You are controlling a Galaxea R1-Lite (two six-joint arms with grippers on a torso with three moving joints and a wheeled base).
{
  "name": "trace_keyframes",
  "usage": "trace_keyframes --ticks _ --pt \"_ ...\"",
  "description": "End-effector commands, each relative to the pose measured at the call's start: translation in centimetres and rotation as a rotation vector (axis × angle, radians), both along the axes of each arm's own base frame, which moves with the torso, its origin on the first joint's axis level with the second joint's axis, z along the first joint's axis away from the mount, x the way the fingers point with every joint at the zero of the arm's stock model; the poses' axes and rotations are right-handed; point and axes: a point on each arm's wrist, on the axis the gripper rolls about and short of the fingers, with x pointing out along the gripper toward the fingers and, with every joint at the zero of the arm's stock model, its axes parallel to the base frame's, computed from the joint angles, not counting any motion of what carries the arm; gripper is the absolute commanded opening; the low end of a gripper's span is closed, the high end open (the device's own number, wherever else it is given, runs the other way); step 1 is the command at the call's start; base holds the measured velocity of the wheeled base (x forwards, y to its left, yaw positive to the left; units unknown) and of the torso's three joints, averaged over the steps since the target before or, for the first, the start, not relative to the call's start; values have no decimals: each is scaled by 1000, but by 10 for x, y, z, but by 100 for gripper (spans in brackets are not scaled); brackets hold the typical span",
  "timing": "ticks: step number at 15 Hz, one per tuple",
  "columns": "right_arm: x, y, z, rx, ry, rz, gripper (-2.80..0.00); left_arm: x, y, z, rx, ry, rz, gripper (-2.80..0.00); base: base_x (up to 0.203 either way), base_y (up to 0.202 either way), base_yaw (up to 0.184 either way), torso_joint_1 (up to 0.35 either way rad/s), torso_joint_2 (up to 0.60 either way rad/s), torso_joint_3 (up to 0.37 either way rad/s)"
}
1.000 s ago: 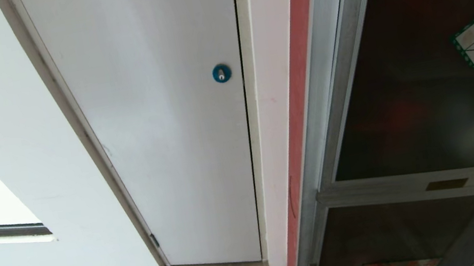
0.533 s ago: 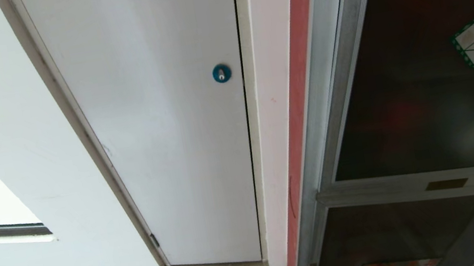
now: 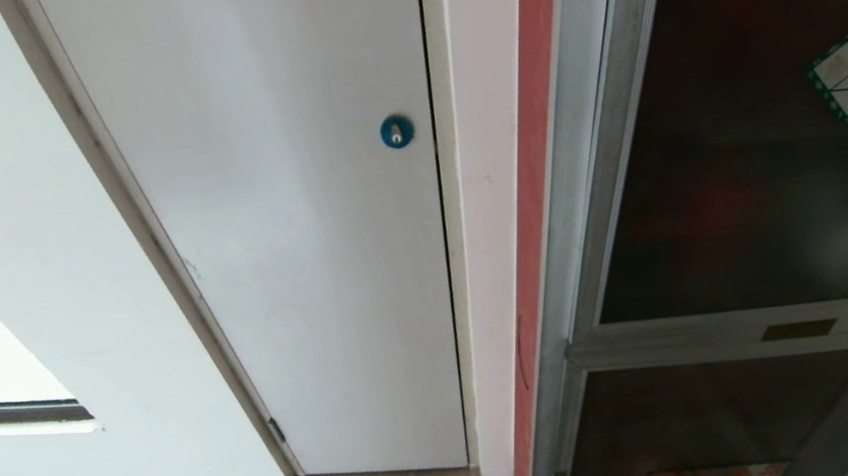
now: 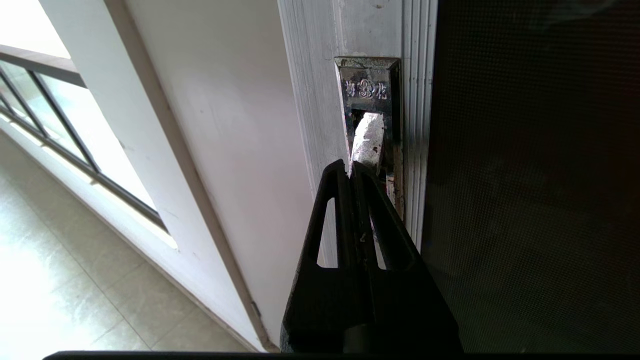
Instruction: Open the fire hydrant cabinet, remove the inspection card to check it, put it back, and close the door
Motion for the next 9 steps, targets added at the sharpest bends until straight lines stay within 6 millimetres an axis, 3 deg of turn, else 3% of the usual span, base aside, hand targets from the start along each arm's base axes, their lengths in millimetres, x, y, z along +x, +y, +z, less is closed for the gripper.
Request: trace_keyframes --ticks 1,9 --pt "3 -1 -2 -2 9 -5 -280 0 0 0 0 1 0 -280 0 0 0 0 0 0" --pt "9 -3 -6 -5 19 -18 -280 0 0 0 0 1 0 -280 0 0 0 0 0 0"
